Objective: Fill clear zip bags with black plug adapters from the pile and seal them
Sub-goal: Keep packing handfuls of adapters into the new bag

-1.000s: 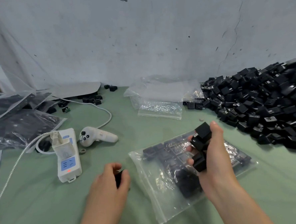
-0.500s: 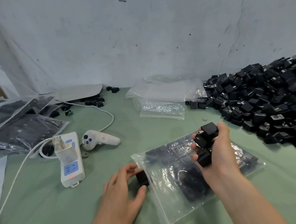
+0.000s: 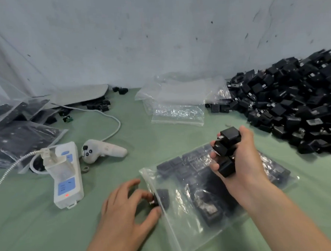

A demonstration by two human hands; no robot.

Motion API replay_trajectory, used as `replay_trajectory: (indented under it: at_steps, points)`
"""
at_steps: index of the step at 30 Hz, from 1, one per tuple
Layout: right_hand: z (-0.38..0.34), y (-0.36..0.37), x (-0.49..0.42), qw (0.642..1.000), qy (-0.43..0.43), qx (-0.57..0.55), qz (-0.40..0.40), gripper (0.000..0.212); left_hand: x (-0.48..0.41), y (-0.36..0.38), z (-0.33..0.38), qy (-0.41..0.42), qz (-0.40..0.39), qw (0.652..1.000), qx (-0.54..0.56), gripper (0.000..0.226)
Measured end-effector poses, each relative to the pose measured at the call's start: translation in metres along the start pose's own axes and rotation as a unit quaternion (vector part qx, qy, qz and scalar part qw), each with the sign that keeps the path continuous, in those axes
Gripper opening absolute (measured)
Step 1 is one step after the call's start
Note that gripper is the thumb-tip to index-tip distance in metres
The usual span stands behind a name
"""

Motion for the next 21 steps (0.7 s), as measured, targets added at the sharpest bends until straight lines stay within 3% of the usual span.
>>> replay_trajectory:
  at_steps: [5,14,21]
  points:
    - [0.002,-0.001,0.000,1.000,0.012,-0.006,0.000,0.043,-0.005,0.005,0.011,0.012,0.042,0.999,-0.008,0.030]
    - [0.007,0.001,0.004,1.000,0.030,0.002,0.004,0.043,-0.010,0.023,0.025,-0.099,0.056,0.993,0.011,0.018]
    - [0.008,0.003,0.005,0.999,0.037,0.013,-0.008,0.044,-0.011,0.028,0.032,-0.109,0.058,0.992,-0.028,0.046]
Point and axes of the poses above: each hand's wrist, its own x-axis away from the middle knuckle, its own y-axis out of the palm, z = x × y, the point moved 3 cm from there along -x, towards the middle knuckle, and after that the axes turned 10 degrees about -y, right-handed, at the moved point
